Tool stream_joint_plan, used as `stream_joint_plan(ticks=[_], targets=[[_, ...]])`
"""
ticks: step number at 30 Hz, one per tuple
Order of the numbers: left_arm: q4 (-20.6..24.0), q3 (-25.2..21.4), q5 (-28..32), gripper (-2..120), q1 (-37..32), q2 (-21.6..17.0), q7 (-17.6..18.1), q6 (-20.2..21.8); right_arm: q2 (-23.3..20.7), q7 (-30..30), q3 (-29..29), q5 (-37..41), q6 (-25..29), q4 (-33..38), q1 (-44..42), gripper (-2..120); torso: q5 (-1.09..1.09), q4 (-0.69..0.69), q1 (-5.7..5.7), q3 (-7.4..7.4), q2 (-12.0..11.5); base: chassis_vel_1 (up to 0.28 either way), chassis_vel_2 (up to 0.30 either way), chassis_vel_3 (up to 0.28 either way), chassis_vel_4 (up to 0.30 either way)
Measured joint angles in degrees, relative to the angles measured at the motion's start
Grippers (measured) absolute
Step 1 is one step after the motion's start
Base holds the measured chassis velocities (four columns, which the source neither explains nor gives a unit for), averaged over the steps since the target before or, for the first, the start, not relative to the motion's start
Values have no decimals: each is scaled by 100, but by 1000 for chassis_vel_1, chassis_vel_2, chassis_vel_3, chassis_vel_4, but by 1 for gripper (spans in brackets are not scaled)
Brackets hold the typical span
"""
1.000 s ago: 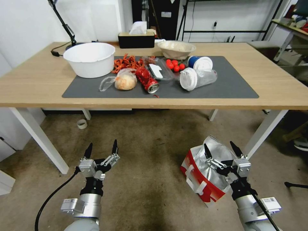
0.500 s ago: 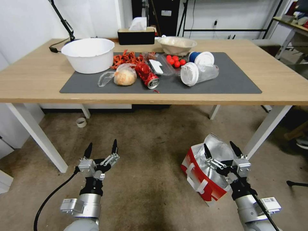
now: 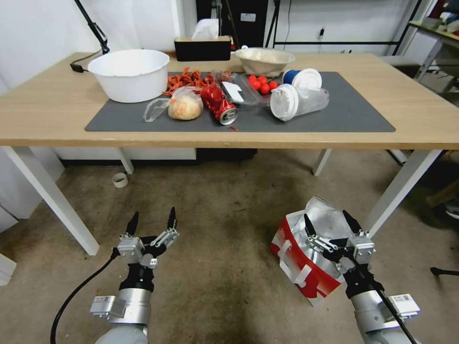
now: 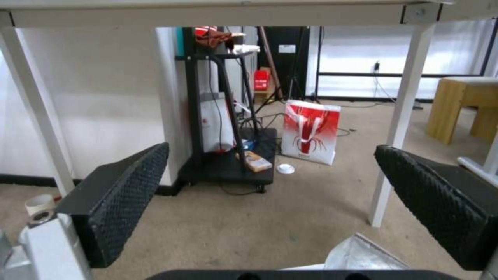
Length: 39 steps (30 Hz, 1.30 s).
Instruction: Pick up the food delivery bag from the floor and place it on the table.
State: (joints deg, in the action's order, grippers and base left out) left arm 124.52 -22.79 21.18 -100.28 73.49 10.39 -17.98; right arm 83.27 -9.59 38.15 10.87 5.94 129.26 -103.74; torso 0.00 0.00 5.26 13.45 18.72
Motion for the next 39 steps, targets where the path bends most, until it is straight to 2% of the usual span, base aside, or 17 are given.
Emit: stream_joint_plan(ticks=[11,39], targets=[[-24,-2,-4,100,6,9,15,-19,-4,-7,-3,6,-6,-17,9,100,0,0,-91,-232,-324,0,0,0,0],[-18,-9,-34,100,-4,23,29,-38,-54,-11,4,47,-24,-26,23,100,0,0,-230,-662,-895,0,0,0,0]])
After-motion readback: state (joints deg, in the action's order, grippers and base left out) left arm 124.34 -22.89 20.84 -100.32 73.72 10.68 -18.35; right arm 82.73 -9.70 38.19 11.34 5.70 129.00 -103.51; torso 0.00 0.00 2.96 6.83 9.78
